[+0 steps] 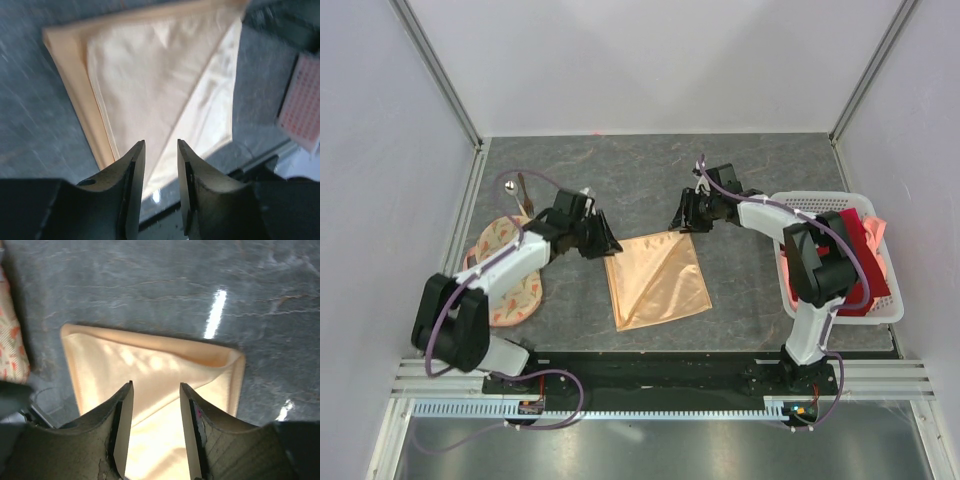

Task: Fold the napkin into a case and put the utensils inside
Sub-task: Smooth out the upper triangle-folded napkin at the center of the board.

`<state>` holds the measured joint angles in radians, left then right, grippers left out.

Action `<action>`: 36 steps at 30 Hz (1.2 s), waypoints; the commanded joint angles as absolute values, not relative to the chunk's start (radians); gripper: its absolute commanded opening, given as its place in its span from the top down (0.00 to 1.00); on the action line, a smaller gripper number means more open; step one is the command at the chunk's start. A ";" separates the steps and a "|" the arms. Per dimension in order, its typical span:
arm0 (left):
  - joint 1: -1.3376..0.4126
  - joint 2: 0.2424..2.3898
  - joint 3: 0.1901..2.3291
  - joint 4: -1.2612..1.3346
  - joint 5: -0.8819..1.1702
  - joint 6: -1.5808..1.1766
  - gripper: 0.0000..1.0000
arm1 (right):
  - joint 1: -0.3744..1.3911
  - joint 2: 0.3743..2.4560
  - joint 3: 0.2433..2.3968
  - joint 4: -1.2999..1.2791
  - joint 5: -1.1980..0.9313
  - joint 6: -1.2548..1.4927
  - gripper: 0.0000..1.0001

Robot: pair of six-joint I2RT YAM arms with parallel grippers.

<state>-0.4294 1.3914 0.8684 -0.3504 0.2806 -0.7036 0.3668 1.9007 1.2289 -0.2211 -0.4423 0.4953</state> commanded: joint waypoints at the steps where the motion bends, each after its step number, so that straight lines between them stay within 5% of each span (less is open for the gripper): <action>1: -0.379 1.578 1.062 -0.451 0.178 -0.543 0.64 | 0.411 1.778 1.198 -0.244 -0.411 0.459 0.50; 16: -0.354 1.805 1.266 -0.551 0.181 -0.465 0.62 | 0.430 1.669 0.874 -0.091 -0.442 0.499 0.71; 25: -0.354 1.859 1.290 -0.549 0.192 -0.472 0.66 | 0.428 1.686 0.839 -0.048 -0.436 0.515 0.75; 36: -0.354 1.862 1.299 -0.551 0.184 -0.480 0.88 | 0.428 1.695 0.838 -0.038 -0.437 0.523 0.76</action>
